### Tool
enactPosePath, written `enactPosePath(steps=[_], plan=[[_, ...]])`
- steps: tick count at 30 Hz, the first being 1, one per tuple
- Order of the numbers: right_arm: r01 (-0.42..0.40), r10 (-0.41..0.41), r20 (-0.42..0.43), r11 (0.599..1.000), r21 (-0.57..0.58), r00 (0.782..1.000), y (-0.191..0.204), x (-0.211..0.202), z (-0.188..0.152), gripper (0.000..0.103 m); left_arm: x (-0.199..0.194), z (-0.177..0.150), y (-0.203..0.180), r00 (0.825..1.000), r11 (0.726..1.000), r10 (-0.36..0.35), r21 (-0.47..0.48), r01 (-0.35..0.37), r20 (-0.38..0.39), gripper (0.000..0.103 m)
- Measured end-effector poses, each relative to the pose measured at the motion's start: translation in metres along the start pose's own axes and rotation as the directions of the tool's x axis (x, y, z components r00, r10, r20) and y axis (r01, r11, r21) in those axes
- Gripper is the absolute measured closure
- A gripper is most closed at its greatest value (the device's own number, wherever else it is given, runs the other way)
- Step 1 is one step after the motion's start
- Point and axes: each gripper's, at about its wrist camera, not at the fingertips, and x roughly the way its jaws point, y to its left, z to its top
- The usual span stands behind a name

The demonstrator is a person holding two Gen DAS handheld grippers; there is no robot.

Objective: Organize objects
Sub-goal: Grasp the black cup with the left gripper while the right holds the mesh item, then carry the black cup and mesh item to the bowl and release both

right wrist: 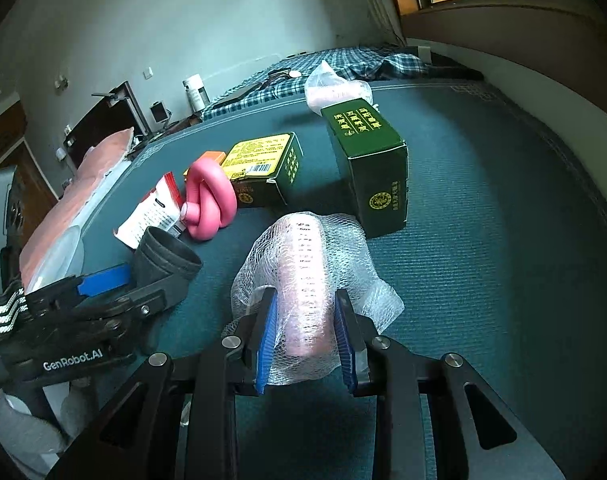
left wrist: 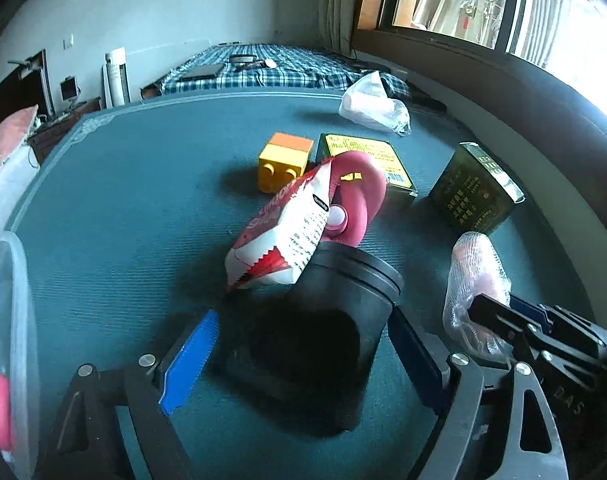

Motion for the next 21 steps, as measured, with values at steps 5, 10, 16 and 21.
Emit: enactPosePath(steps=[5, 10, 16, 21], plan=[[0.007, -0.007, 0.000, 1.000, -0.002, 1.000, 0.000, 0.001, -0.001, 0.074, -0.002, -0.001, -0.007, 1.000, 1.000, -0.009, 0.023, 0.009, 0.019, 0.035], [0.011, -0.011, -0.002, 1.000, -0.001, 1.000, 0.001, 0.003, 0.000, 0.072, -0.010, -0.008, -0.008, 0.999, 0.999, -0.031, 0.025, 0.031, 0.031, 0.047], [0.027, -0.027, -0.002, 0.999, -0.025, 1.000, 0.007, 0.004, -0.002, 0.070, -0.022, -0.021, -0.008, 0.998, 0.999, -0.033, 0.018, 0.032, 0.046, 0.049], [0.036, -0.036, 0.002, 0.998, -0.043, 0.999, 0.010, 0.002, -0.004, 0.072, -0.032, -0.028, -0.006, 0.997, 1.000, -0.020, 0.016, 0.018, 0.073, 0.049]])
